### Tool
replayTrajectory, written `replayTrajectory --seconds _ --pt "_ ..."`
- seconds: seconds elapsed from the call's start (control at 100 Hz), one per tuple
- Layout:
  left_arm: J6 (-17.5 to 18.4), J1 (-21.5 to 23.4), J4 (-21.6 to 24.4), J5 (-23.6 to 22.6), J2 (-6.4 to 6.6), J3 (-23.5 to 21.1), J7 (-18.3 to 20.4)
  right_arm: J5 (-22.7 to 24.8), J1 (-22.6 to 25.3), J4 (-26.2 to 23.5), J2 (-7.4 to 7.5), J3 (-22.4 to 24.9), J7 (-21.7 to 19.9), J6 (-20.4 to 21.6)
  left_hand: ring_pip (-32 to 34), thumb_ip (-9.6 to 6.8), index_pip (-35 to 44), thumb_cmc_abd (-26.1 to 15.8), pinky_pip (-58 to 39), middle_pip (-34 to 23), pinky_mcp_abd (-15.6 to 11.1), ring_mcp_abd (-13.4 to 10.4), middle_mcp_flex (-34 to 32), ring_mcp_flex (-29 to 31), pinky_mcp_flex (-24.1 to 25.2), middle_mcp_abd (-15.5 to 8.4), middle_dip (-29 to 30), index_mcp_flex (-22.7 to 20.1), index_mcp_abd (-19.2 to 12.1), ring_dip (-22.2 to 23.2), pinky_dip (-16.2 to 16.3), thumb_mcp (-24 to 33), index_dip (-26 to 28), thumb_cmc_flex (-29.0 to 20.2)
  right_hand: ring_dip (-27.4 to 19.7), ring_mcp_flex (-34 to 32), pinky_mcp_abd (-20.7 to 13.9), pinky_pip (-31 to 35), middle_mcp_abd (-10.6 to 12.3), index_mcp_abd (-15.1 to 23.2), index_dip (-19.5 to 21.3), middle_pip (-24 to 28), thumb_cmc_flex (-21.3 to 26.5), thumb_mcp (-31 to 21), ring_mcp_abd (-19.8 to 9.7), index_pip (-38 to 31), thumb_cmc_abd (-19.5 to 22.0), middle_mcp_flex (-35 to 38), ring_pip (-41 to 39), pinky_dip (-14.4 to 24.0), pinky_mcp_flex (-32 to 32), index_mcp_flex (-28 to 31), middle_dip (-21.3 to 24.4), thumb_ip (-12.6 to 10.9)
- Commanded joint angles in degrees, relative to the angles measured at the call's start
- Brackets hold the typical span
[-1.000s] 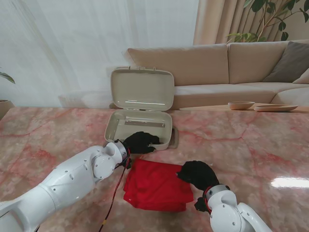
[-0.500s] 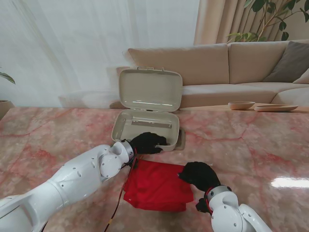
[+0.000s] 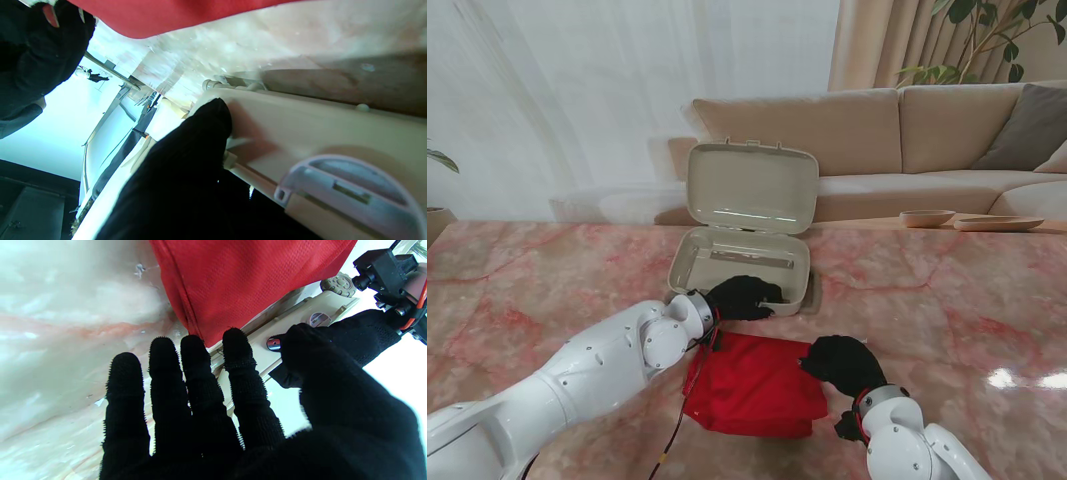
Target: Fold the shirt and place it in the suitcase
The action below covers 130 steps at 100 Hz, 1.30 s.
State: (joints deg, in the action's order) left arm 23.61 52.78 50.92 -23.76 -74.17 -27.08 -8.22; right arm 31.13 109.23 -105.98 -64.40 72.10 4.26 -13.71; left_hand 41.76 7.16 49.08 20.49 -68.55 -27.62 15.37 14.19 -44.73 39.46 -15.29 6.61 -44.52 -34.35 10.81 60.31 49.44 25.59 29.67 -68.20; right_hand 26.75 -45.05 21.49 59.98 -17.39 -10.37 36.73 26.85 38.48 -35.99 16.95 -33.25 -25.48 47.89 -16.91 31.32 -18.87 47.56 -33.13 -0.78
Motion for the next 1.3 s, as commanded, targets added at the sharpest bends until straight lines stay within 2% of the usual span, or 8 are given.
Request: replayTrajectory --seconds 0.0,0.35,0.4,0.51,0.59,0.79,0.94,1.29 --pt "-0.20 -0.18 0.38 0.49 -0.89 0.55 0.55 -0.11 0.83 0.03 -0.10 0.15 -0.66 -0.49 -5.03 0.01 5.48 -4.78 -1.22 -0.45 0.91 0.38 -0.93 1.98 0.13 -3.13 0.74 -4.07 -10.44 -4.58 0.19 5.28 3.56 -5.77 -1.02 1.40 -0.23 -0.53 0.42 0.41 0.12 -0.14 -1.42 0.90 -0.66 0.08 0.96 -0.53 0.21 0.53 0.58 0.45 -0.11 1.04" --pt "-0.33 -1.26 -0.56 2.76 -2.03 2.09 2.52 -0.23 1.39 -0.09 -0.12 0.63 -0.65 -0.57 -5.75 -0.17 1.13 -4.83 -0.66 3.70 1.05 0.54 0.51 -0.08 1.51 -0.44 1.75 -2.14 -9.39 -5.70 0.44 1.33 -3.07 -5.77 -0.74 0.65 0.23 -0.37 0.34 0.68 0.28 -0.47 -1.63 1.05 -0.29 0.21 0.52 0.41 0.04 0.87 0.23 1.23 -0.11 0.80" --pt "-0.44 -1.39 -0.51 3.01 -2.01 2.29 3.05 -0.19 1.49 -0.12 -0.12 0.71 -0.62 -0.58 -6.30 -0.12 0.18 -5.02 -0.41 4.74 1.23 0.58 1.20 -0.93 1.97 0.17 1.79 -1.25 -9.00 -6.30 0.49 -0.29 -4.30 -5.77 -0.70 0.47 0.26 -0.28 0.35 0.71 0.31 -0.46 -1.72 0.92 -0.30 0.16 0.40 0.53 -0.04 0.92 0.13 1.35 -0.15 0.83" --pt "-0.48 -1.48 -0.32 3.86 -1.93 2.49 4.30 -0.15 1.66 -0.15 -0.13 0.82 -0.55 -0.62 -7.12 -1.12 -2.37 -5.22 0.54 6.46 1.35 0.33 3.44 -3.39 3.38 1.27 1.97 1.21 -8.37 -11.18 0.68 -7.07 -6.45 -5.69 -0.64 0.31 0.23 -0.14 0.47 0.81 0.33 -0.37 -1.82 0.51 -0.33 0.06 0.19 0.72 -0.14 0.97 0.02 1.46 -0.24 0.91" --pt "-0.50 -1.50 -0.02 4.00 -1.75 2.56 4.83 -0.21 1.68 -0.13 -0.14 0.83 -0.56 -0.69 -7.46 -1.64 -4.61 -4.66 1.02 5.22 1.53 0.43 5.49 -4.35 3.74 1.78 3.92 2.56 -7.85 -13.38 0.82 -10.83 -6.53 -5.67 -0.63 0.27 0.15 -0.04 0.48 0.81 0.31 -0.30 -1.80 0.21 -0.45 -0.01 0.11 0.73 -0.18 0.98 -0.05 1.42 -0.30 0.99" --pt "-0.90 -1.07 1.14 4.43 -1.39 2.05 5.24 -0.34 1.64 -0.08 -0.13 0.80 -0.66 -0.84 -8.39 -1.83 -8.67 -5.17 1.64 3.63 1.43 0.62 9.05 -6.08 4.78 2.46 6.76 4.40 -6.77 -14.51 1.00 -14.62 -6.37 -4.24 -0.69 0.43 -0.13 0.01 0.56 0.75 0.19 -0.02 -1.64 -0.16 -0.73 -0.25 0.14 0.43 -0.20 0.89 -0.02 1.21 -0.43 1.23" --pt "-1.52 -0.57 2.93 4.29 -0.84 1.29 5.27 -0.33 1.61 -0.06 -0.15 0.85 -0.64 -0.97 -9.54 -2.60 -12.60 -6.42 2.74 0.90 1.55 0.77 11.64 -7.17 5.52 2.86 14.55 4.93 -6.27 -15.44 1.01 -18.36 -5.36 -3.83 -0.79 0.69 -0.31 -0.10 0.63 0.60 0.08 0.09 -1.57 -0.05 -0.96 -0.30 0.41 0.03 -0.13 0.78 0.13 0.90 -0.42 1.31" --pt "-2.65 0.14 5.84 3.62 -0.08 0.27 5.07 -0.39 1.55 0.04 -0.18 0.90 -0.56 -1.21 -11.02 -2.96 -14.75 -6.95 3.99 1.73 1.72 0.99 13.07 -8.45 6.42 3.50 16.19 5.42 -5.60 -16.36 0.52 -19.71 -5.35 -2.36 -0.90 1.14 -0.18 -0.51 0.39 0.59 -0.02 -0.04 -1.24 0.85 -0.63 -0.23 0.83 -0.27 0.07 0.59 0.59 0.55 -0.20 1.09"
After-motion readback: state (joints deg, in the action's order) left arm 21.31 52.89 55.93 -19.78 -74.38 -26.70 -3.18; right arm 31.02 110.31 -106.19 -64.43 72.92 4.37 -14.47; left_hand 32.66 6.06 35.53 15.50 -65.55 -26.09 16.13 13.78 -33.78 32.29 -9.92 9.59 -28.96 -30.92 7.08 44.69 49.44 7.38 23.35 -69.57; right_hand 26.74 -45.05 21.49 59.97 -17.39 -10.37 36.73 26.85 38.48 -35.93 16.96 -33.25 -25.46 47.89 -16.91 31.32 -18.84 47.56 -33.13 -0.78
